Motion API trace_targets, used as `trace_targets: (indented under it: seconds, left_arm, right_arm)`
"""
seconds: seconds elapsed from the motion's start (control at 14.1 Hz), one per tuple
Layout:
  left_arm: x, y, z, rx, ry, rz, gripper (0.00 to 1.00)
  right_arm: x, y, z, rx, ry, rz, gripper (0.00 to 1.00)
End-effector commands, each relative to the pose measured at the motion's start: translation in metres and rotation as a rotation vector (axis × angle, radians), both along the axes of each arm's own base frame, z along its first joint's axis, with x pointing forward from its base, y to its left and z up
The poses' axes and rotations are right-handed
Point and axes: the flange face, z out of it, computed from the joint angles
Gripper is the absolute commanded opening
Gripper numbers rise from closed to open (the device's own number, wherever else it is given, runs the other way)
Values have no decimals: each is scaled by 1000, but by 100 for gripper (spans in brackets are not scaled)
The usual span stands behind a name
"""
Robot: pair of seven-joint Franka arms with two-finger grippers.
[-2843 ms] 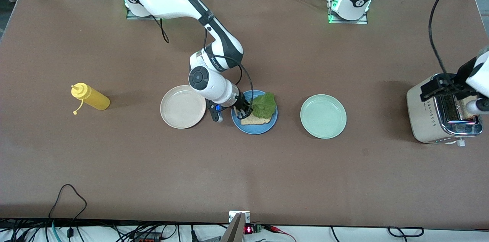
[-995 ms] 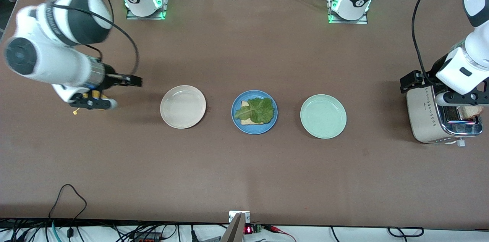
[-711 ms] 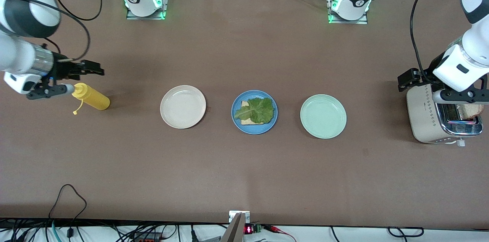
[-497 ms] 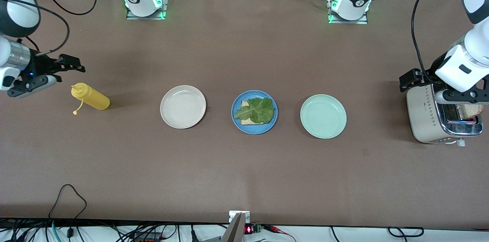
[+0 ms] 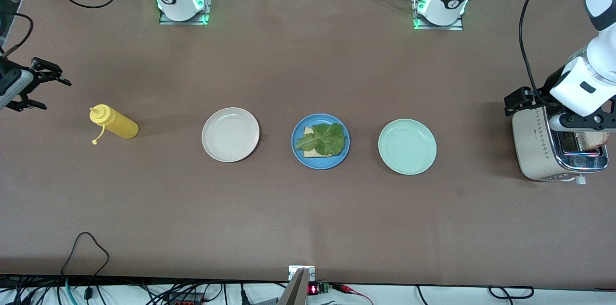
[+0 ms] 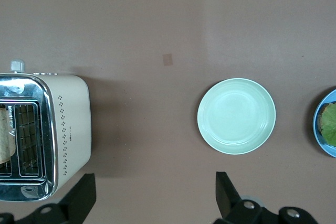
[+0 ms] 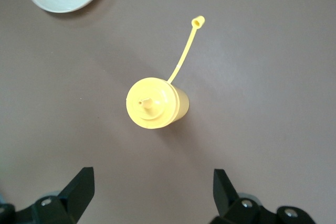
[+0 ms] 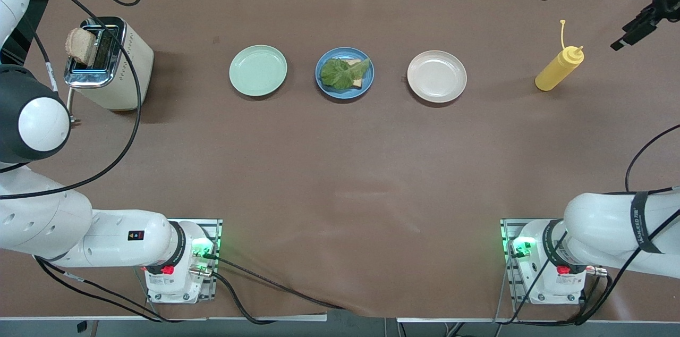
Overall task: Make sandwich in blue plate with both arms
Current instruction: 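Grasp the yellow mustard bottle with the right gripper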
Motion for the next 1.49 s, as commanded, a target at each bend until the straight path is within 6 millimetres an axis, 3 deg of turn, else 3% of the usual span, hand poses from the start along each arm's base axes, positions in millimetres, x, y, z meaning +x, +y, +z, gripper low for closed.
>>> trace_targets:
  seconds: [0.0,0.14,0.64,0.92,1.42]
  left_arm:
    - [-7,1,2,-7,-6,-7,100]
    - [-10,0,2,-7,15,-10,100]
    - [-16,2,2,-3,54,-6,100]
    - [-18,2,1,-4,58,-3,100]
    - [-16,0,3,-4,44,-8,100]
  right_arm:
    - [-8,-34,-35,116,-100,130,100]
    - [-16,-56,-66,192,-161,202,100]
    - [-15,-66,-181,463,-324,294,100]
    - [-7,-71,-216,561,-375,281,100]
    - [-13,-51,-260,669,-405,307,100]
